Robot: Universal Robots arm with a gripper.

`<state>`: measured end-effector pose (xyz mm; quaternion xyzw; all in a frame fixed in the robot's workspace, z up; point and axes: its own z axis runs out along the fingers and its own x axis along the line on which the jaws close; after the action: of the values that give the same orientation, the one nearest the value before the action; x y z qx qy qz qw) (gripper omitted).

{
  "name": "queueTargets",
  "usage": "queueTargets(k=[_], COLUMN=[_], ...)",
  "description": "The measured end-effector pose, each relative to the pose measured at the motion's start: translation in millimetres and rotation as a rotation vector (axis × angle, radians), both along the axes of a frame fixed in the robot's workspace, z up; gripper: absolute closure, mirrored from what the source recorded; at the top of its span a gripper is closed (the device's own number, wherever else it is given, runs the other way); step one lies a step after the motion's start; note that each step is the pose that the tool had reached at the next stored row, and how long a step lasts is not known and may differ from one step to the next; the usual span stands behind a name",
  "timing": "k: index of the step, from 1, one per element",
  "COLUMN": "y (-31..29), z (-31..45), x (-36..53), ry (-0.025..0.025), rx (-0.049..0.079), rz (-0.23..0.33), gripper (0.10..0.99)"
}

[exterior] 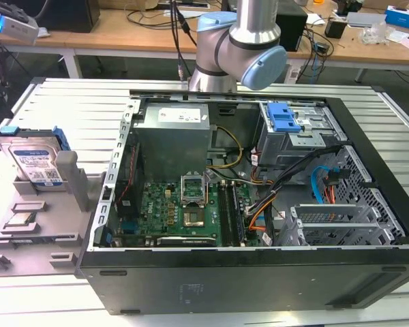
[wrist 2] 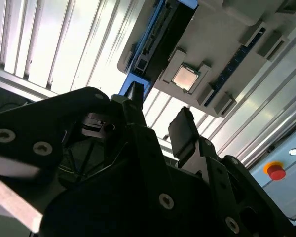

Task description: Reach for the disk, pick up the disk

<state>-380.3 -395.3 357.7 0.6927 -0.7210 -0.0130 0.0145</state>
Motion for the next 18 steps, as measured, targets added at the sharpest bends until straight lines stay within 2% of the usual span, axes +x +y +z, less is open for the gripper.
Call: queueTargets(k=[1, 3, 15, 18], y=[3.4, 5.4, 5.5, 5.5], z=[-0.1, -0.4, -16.8, -18.8], x=[0.0, 0.1, 0.0, 0.0], ry=[-0.0001, -0.0002, 0.0000, -0.0001], rx=[0.000, 0.000, 0.000, 0.000], rz=[0.000, 0.000, 0.000, 0.000], gripper=[0.604, 0.604, 0.604, 0.604])
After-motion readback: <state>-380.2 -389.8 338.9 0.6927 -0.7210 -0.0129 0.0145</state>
